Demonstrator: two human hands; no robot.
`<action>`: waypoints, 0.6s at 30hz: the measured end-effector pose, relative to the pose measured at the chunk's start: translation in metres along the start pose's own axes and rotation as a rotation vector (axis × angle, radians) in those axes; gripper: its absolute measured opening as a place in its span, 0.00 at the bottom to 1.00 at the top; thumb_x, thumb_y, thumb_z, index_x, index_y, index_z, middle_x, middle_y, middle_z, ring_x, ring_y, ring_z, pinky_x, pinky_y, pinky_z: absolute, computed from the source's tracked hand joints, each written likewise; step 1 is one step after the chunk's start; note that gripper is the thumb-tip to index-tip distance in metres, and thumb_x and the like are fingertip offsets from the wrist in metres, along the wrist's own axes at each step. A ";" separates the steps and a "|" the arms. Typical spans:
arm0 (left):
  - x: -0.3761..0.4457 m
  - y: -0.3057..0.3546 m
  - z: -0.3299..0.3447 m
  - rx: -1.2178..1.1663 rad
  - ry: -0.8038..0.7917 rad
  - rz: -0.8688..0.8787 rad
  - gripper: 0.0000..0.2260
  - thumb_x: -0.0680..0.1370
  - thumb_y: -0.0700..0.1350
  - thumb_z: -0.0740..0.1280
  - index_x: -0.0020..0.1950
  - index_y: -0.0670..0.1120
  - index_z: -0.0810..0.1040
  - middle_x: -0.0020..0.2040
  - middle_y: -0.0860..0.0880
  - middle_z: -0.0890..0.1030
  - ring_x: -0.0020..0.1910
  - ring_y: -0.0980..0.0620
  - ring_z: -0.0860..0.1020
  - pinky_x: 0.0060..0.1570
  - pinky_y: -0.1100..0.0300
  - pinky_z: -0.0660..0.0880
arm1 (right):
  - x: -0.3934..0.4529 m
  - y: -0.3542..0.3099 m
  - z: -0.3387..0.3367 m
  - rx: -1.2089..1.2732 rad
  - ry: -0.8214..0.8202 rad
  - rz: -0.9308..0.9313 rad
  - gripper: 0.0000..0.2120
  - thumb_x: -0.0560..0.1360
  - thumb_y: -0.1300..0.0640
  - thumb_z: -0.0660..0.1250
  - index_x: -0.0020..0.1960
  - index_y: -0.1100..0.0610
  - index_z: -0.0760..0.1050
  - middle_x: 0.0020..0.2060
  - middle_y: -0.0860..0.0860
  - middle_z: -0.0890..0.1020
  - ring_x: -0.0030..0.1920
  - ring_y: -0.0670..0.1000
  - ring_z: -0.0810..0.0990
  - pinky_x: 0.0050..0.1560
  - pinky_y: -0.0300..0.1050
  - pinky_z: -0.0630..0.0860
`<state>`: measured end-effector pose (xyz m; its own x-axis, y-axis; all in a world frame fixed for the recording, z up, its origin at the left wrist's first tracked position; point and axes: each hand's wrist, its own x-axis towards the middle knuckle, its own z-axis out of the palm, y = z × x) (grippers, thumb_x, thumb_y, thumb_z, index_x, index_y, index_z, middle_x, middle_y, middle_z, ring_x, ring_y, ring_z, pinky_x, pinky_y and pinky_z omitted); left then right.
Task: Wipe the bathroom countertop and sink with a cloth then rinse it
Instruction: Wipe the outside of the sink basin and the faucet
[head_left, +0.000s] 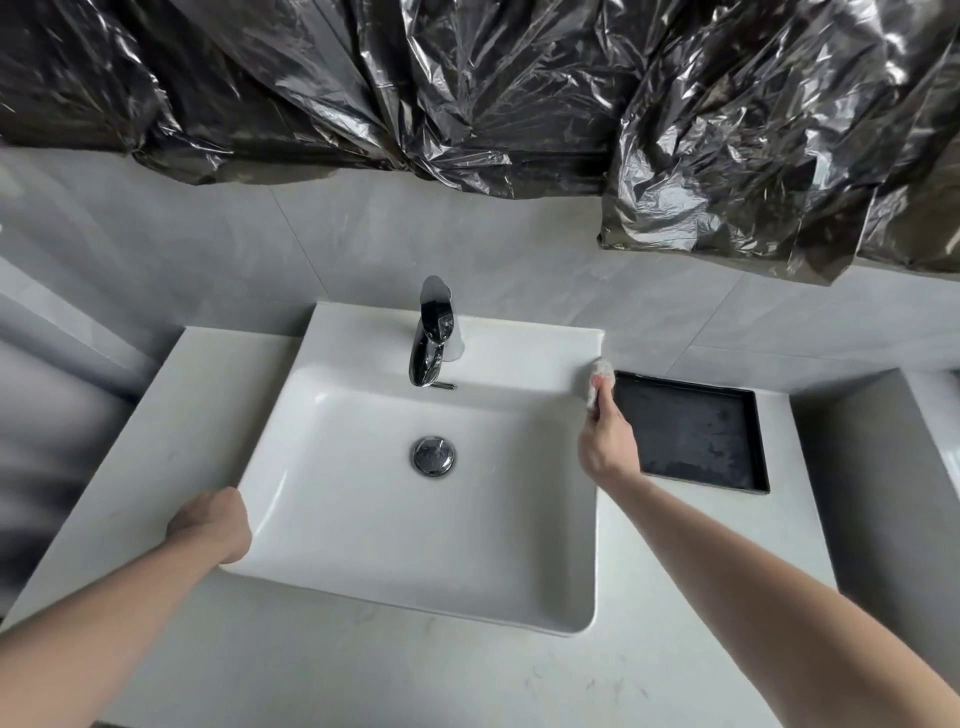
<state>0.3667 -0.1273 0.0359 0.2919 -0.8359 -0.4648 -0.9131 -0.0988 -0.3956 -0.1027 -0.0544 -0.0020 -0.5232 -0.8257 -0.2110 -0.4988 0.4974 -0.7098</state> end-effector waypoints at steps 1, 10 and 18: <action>-0.001 0.000 0.000 -0.002 0.000 -0.003 0.16 0.74 0.38 0.62 0.60 0.43 0.80 0.58 0.44 0.82 0.57 0.44 0.81 0.49 0.55 0.79 | -0.006 0.004 0.002 -0.004 -0.006 -0.005 0.26 0.86 0.53 0.49 0.83 0.44 0.51 0.81 0.47 0.62 0.75 0.60 0.69 0.71 0.51 0.67; -0.003 0.003 0.001 -0.006 0.006 -0.015 0.15 0.75 0.38 0.62 0.59 0.43 0.81 0.58 0.45 0.82 0.57 0.44 0.81 0.50 0.56 0.79 | 0.035 -0.011 0.020 -0.315 -0.056 -0.100 0.41 0.73 0.65 0.54 0.84 0.54 0.48 0.84 0.53 0.43 0.83 0.61 0.45 0.82 0.57 0.49; 0.001 0.004 0.002 0.007 -0.006 -0.029 0.15 0.76 0.39 0.62 0.60 0.44 0.81 0.59 0.46 0.82 0.58 0.45 0.81 0.50 0.57 0.78 | 0.041 -0.107 0.095 -0.553 -0.282 -0.404 0.41 0.75 0.62 0.58 0.84 0.58 0.43 0.83 0.54 0.41 0.82 0.61 0.37 0.81 0.62 0.39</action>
<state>0.3636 -0.1274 0.0327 0.3196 -0.8293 -0.4584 -0.9024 -0.1188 -0.4143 -0.0055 -0.1671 0.0019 -0.0651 -0.9728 -0.2222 -0.9291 0.1403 -0.3421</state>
